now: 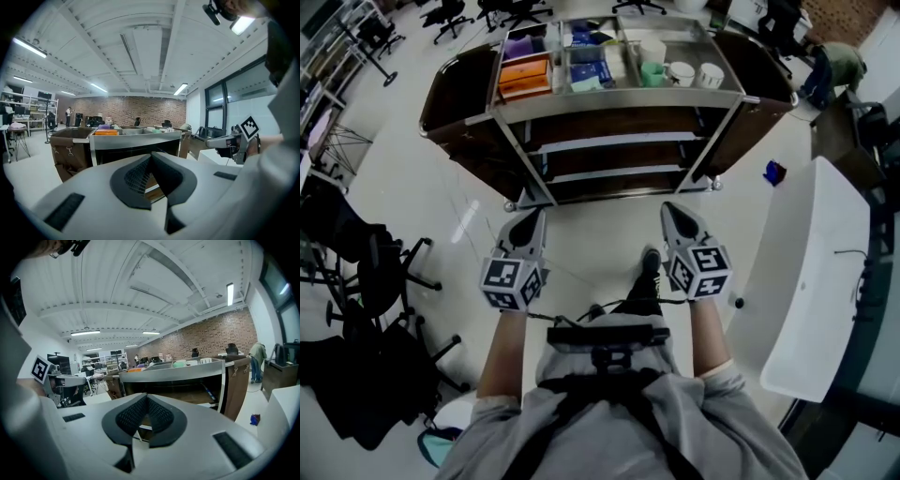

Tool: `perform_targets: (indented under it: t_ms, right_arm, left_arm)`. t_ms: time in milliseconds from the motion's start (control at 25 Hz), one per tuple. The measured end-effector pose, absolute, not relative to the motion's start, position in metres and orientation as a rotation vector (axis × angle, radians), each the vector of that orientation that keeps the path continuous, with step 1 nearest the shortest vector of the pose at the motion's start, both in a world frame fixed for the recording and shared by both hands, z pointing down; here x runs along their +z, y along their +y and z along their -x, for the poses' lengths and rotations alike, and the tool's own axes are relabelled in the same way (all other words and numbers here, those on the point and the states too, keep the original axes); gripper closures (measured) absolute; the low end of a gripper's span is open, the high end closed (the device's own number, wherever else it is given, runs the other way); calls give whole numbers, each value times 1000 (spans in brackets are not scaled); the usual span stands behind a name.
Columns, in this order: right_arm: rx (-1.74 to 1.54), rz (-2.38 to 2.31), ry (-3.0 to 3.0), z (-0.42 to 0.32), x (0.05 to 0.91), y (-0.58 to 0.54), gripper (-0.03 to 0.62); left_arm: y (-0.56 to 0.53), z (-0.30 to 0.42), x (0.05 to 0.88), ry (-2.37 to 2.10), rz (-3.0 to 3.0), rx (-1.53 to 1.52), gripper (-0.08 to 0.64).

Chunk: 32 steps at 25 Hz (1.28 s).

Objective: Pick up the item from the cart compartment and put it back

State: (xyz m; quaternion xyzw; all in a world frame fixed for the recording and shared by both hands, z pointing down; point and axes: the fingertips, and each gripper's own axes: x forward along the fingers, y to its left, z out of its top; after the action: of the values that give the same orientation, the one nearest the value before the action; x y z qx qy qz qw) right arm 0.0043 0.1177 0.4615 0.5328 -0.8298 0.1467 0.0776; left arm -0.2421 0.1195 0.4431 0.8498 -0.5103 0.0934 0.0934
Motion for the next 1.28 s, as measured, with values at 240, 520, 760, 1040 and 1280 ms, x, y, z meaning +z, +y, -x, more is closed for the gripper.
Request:
perform_targets:
  t_ms: [240,520,760,1040,1280]
  right_arm:
    - [435,-1509,-2518,-12,461,65,583]
    - [425,-1367,-2598,-24,445,-6,583]
    - [407,-1177,-2678,-28,424,-59,583]
    - [392,-1025,-2729,-10,406,-103,583]
    - [372,-1056,-2702,13,403,-131,583]
  left_arm:
    - [82,234,440,-1593,-2472,272,560]
    - [19,205,435,-1623,-2413,263,560]
    - [-36,184,424,-1697,-2342,230,560]
    - [-95,171,401,-1699,-2387,339,560]
    - [-153,159,385,-1535,-2536,448,485]
